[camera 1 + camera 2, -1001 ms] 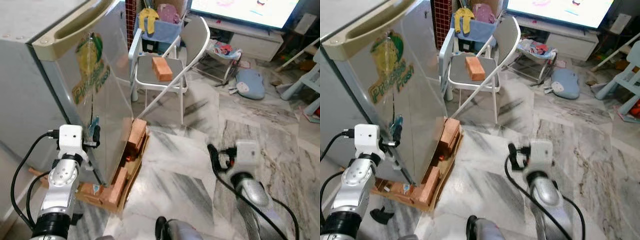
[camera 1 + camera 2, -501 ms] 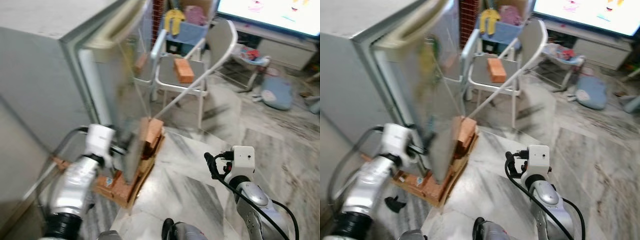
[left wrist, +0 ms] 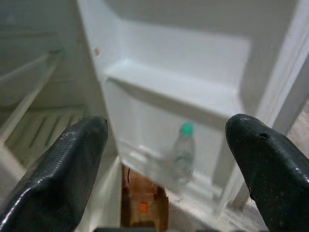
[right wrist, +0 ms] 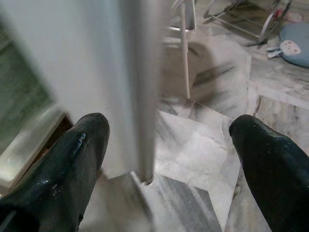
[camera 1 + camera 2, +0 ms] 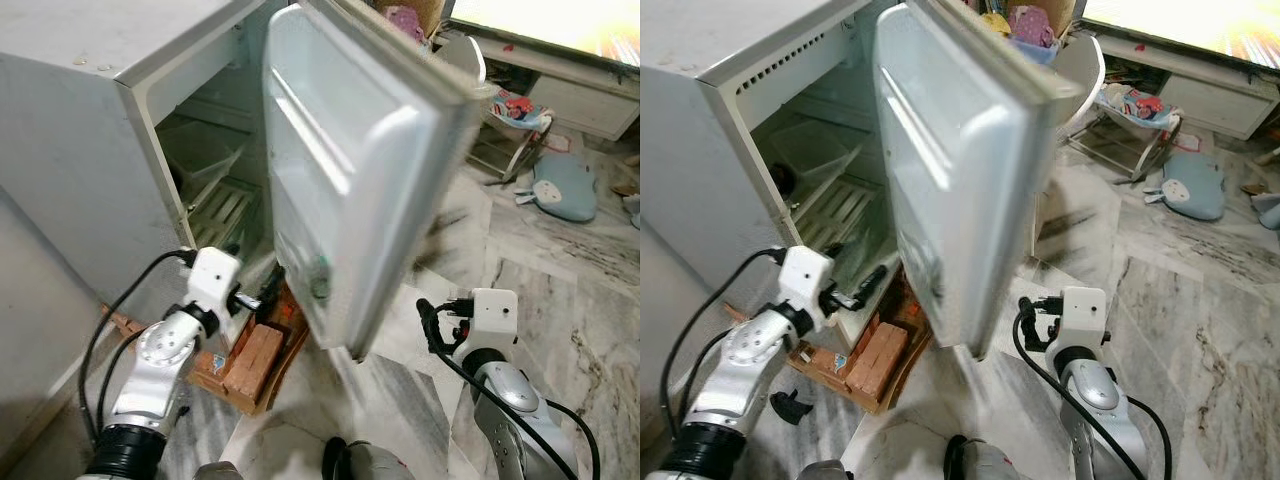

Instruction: Restocking fridge

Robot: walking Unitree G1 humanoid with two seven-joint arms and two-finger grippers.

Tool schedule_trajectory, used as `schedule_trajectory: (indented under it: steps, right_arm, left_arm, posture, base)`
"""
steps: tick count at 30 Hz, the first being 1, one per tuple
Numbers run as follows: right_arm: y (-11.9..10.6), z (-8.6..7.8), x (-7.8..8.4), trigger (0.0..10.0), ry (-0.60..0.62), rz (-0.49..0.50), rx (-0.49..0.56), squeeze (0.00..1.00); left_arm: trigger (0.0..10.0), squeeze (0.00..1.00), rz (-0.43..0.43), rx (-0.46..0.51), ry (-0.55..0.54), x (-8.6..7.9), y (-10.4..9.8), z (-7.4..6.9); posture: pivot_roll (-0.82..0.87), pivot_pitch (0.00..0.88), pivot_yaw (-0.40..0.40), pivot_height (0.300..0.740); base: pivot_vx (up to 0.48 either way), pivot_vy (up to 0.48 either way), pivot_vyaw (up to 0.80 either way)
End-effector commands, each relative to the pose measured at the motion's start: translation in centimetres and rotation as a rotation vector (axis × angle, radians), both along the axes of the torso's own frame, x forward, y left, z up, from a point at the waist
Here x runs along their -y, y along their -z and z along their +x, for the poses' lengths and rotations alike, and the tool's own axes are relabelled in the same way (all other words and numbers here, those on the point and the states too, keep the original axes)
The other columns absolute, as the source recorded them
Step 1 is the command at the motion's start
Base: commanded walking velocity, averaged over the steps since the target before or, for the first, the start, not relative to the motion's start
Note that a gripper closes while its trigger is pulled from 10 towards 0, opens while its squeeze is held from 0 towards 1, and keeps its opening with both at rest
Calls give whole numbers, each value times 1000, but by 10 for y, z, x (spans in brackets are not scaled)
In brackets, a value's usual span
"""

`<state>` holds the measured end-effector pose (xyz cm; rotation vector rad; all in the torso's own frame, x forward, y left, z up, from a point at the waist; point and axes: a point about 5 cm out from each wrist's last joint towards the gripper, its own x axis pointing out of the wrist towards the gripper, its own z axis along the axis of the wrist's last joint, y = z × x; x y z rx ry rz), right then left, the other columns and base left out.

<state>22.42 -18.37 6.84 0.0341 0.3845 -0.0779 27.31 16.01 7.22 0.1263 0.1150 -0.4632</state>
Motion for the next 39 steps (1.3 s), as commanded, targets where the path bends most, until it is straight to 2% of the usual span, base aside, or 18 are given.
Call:
schedule_trajectory:
  steps: [1, 9, 13, 14, 15, 17, 19, 24, 29, 34, 39]
  right_arm:
    - [-6, 2, 4, 10000, 23, -11, 27, 0]
    - [-8, 13, -3, 10000, -5, -1, 46, 0]
    - [-8, 18, -9, 10000, -66, -12, 56, 0]
    - [-8, 18, -9, 10000, -66, -12, 56, 0]
    - [-8, 22, -15, 10000, -121, -14, 65, 0]
    - [-9, 24, -16, 10000, -138, -16, 68, 0]
    - [-15, 31, -22, 10000, -204, -35, 104, 0]
    - [-19, 39, -27, 10000, -253, -36, 113, 0]
    - [-17, 39, -35, 10000, -333, 23, 91, 0]
    - [-12, 37, -32, 10000, -407, -119, 91, 0]
    - [-6, 34, -28, 10000, -371, -115, 81, 0]
  left_arm:
    - [10000, 0, 1, 4, -11, -1, -1, -2]
    - [10000, 0, 33, -15, -63, -12, 10, -12]
    - [10000, 0, 57, -38, -102, -25, 16, -19]
    - [10000, 0, 57, -38, -102, -25, 16, -19]
    - [10000, 0, 72, -25, -134, -35, 16, -22]
    - [10000, 0, 75, -19, -145, -37, 15, -22]
    - [10000, 0, 93, -17, -194, -49, 12, -22]
    - [10000, 0, 104, -12, -235, -60, 7, -25]
    - [10000, 0, 112, -15, -226, -63, 8, -31]
    - [10000, 0, 86, -62, -207, -58, 19, -39]
    - [10000, 0, 84, -73, -199, -57, 23, -43]
  posture:
    - [108, 22, -70, 740]
    - [120, 8, -82, 740]
    - [135, 3, -88, 740]
    - [135, 3, -88, 740]
    - [147, 7, -82, 740]
    - [149, 8, -81, 740]
    - [164, 20, -75, 740]
    - [178, 31, -77, 740]
    - [167, 29, -71, 740]
    - [151, 0, -52, 740]
    - [134, 0, -59, 740]
  base:
    - [0, -435, 0]
    - [0, -452, 0]
    - [0, -469, 0]
    - [0, -469, 0]
    - [0, -450, 0]
    - [0, -450, 0]
    - [0, -431, 0]
    - [48, -425, 0]
    - [303, -367, 0]
    - [347, -326, 0]
    - [422, 0, 0]
